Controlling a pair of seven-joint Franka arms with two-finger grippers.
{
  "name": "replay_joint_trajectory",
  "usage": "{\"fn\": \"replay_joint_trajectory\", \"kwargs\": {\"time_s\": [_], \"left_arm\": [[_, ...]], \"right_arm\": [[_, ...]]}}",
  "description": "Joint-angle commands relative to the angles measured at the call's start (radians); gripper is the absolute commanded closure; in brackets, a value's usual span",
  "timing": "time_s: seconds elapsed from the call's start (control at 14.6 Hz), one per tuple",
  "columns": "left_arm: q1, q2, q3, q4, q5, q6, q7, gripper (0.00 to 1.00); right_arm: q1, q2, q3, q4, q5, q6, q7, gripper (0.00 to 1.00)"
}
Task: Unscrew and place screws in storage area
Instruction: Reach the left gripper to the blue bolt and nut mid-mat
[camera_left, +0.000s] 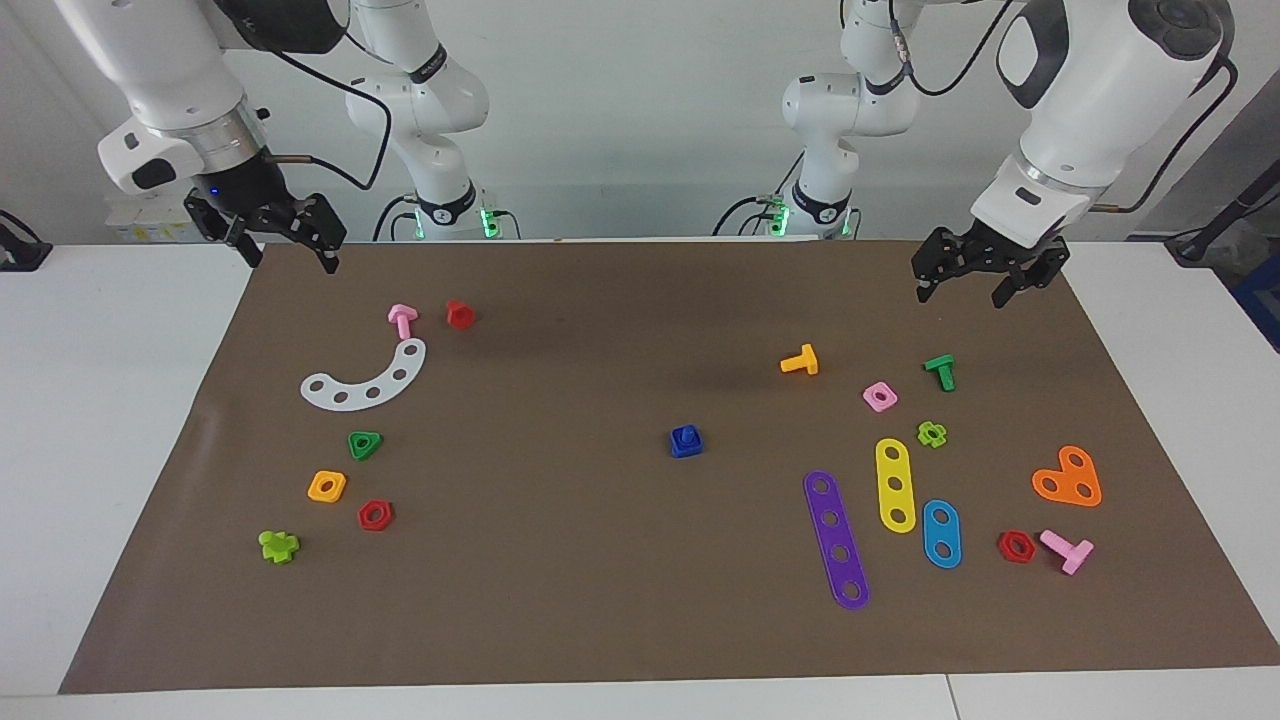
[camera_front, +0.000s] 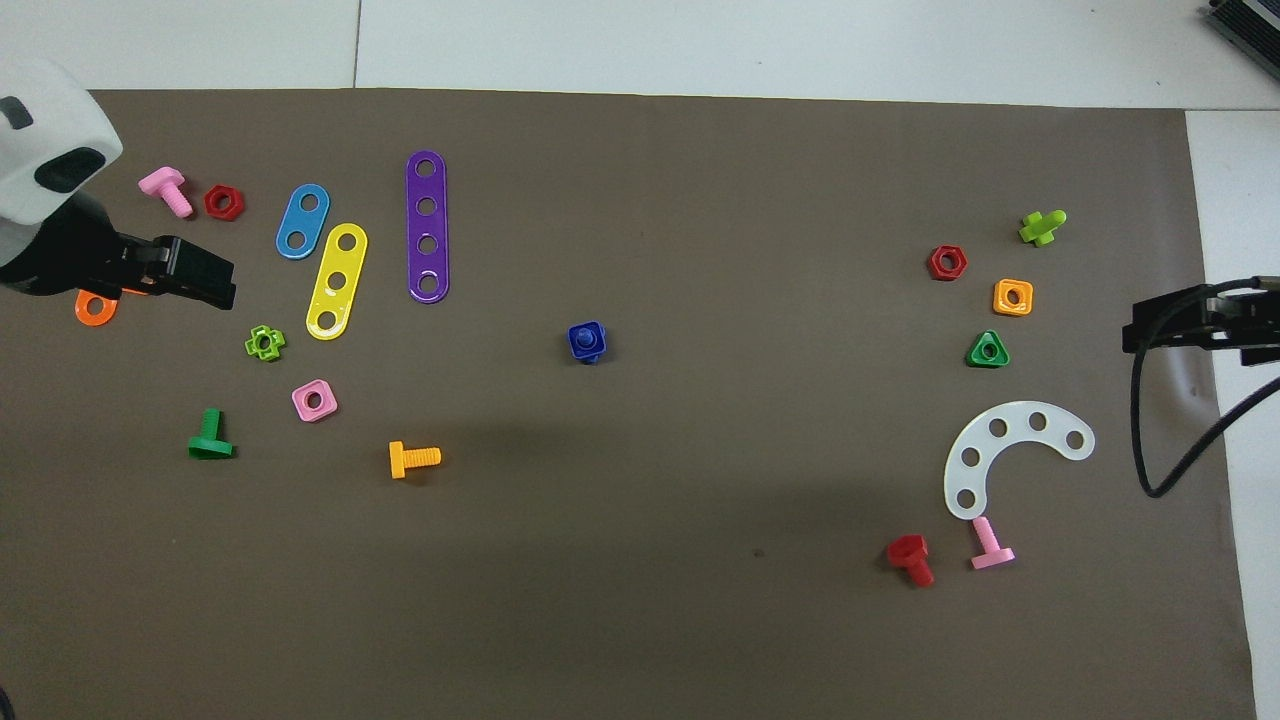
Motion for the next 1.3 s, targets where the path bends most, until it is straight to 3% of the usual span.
{"fn": "replay_joint_trajectory", "kwargs": {"time_s": [0.0,0.2,0.41,0.55,0.82,1.02,1.23], "left_arm": [[-0.007,-0.038,0.004,-0.045,0.015,0.003,0.014,0.0],[-0.013,-0.039,0.001,-0.053,0.014,0.007,0.011,0.0],[-0.074,-0.067,0.001,-0.128,0.014,0.048,-0.009,0.0],[-0.143,-0.044,0.0,-0.131,0.012,0.06,-0.158,0.09],[-0.275,0.06,-0.002,-0.142,0.0,0.192,-0.378,0.1],[-0.35,0.098,-0.003,-0.237,-0.026,0.406,-0.518,0.09],[-0.411,0.221,-0.002,-0.216,-0.026,0.528,-0.625,0.09]], "right_arm": [[-0.012,-0.021,0.004,-0.026,-0.008,0.017,0.001,0.0],[-0.012,-0.021,0.003,-0.026,-0.007,0.017,0.001,0.0],[-0.012,-0.021,0.003,-0.026,-0.007,0.014,0.001,0.0],[-0.014,-0.021,0.003,-0.026,-0.007,0.014,0.001,0.0],[-0.014,-0.021,0.003,-0.026,-0.002,0.013,0.002,0.0],[-0.015,-0.022,0.001,-0.026,0.0,0.013,0.002,0.0],[-0.015,-0.022,0.001,-0.026,0.0,0.013,0.002,0.0]]}}
